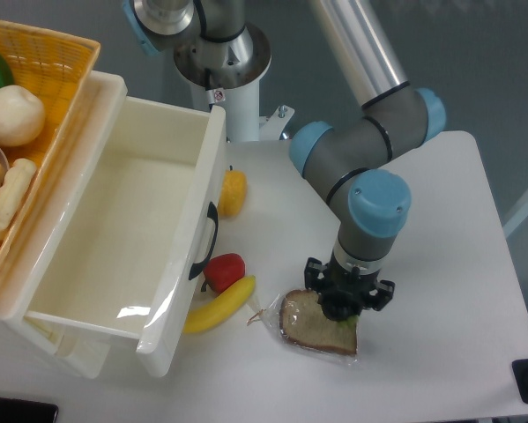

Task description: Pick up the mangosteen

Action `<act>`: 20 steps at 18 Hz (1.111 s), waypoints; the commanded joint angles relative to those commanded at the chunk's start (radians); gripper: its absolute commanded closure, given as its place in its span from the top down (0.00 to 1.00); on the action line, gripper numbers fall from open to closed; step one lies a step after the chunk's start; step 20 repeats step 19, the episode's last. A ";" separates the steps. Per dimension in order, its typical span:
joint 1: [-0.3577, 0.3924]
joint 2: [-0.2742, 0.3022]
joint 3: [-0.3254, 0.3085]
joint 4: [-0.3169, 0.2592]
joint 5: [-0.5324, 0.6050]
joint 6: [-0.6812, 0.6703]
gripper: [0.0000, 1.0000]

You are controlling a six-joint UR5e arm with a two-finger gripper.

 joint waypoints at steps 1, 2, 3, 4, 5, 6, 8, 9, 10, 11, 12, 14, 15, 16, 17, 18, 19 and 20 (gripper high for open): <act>0.002 0.012 0.002 0.000 0.000 0.017 0.00; 0.002 0.026 0.000 -0.003 0.000 0.034 0.00; 0.005 0.038 0.002 -0.003 0.000 0.063 0.00; 0.014 0.054 0.000 -0.005 0.002 0.098 0.00; 0.017 0.067 -0.002 -0.011 0.002 0.135 0.00; 0.017 0.080 0.000 -0.035 0.003 0.166 0.00; 0.018 0.100 0.002 -0.063 0.043 0.201 0.00; 0.021 0.107 0.005 -0.066 0.051 0.204 0.00; 0.023 0.115 0.008 -0.071 0.052 0.204 0.00; 0.026 0.118 0.009 -0.083 0.052 0.207 0.00; 0.029 0.124 0.008 -0.101 0.054 0.220 0.00; 0.035 0.130 0.014 -0.158 0.067 0.255 0.00; 0.038 0.132 0.017 -0.194 0.074 0.275 0.00; 0.040 0.135 0.021 -0.225 0.074 0.295 0.00; 0.041 0.141 0.025 -0.242 0.074 0.308 0.00; 0.043 0.143 0.029 -0.250 0.074 0.310 0.00; 0.048 0.143 0.031 -0.255 0.074 0.310 0.00; 0.048 0.143 0.031 -0.255 0.074 0.310 0.00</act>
